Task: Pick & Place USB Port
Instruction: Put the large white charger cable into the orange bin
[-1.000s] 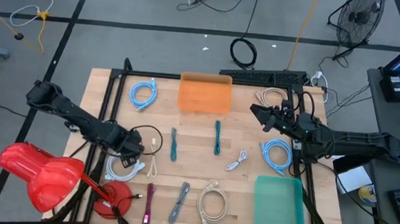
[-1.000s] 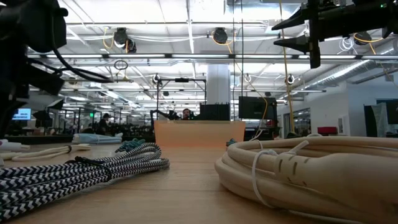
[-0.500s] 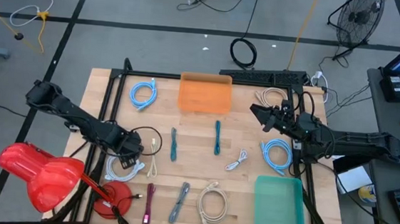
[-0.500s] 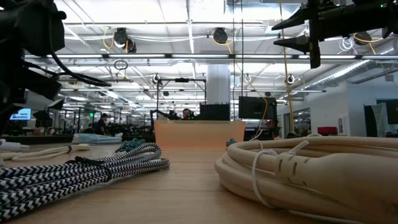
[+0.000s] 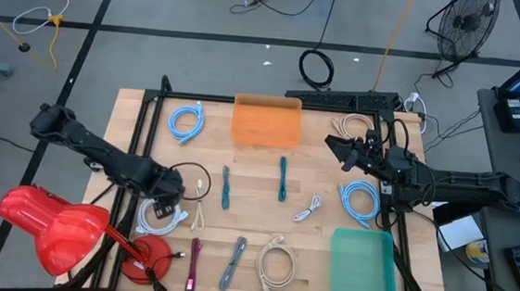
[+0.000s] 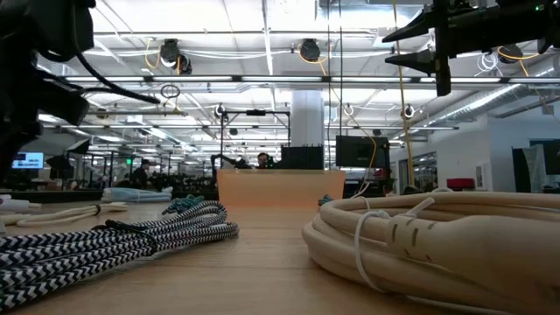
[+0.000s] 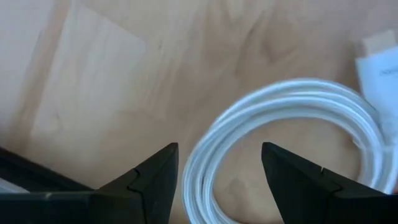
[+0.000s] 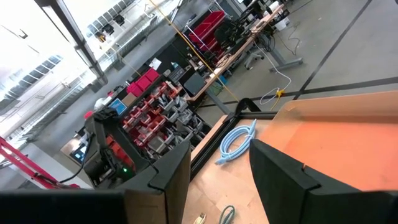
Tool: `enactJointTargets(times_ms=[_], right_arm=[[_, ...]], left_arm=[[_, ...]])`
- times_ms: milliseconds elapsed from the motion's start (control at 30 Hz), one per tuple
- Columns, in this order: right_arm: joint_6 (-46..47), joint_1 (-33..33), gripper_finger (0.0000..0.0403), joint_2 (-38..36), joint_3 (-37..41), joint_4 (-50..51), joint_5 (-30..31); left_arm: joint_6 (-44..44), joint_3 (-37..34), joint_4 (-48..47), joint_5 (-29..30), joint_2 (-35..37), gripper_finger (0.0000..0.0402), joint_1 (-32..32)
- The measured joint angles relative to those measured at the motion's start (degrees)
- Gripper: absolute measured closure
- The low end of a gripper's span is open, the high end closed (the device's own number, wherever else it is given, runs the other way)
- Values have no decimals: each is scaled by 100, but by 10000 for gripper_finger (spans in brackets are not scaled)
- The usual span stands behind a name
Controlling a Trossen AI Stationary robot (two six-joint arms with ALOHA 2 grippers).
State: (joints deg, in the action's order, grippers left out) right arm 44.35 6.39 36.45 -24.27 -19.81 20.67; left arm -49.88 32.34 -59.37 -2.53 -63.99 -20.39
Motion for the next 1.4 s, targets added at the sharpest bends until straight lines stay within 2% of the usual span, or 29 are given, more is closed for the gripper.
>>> enactJointTargets(times_ms=[300,533,833,1000,1100,1300,1400], right_arm=[[5,0,248,0,0,2,9],[-195,0,248,2,0,7,15],[-303,0,248,2,0,4,17],[-287,0,248,2,0,4,11],[-245,0,248,2,0,2,9],[-196,0,248,2,0,0,4],[-196,0,248,2,0,0,4]], left_arm=[[530,4,-33,461,88,167,-705],[642,4,37,474,-331,167,-782],[1046,-127,537,265,-1348,167,-782],[926,-142,691,453,-1337,170,-772],[943,-161,832,347,-1325,207,-682],[1189,-173,997,81,-1327,359,-524],[1138,-170,992,66,-1327,371,-460]])
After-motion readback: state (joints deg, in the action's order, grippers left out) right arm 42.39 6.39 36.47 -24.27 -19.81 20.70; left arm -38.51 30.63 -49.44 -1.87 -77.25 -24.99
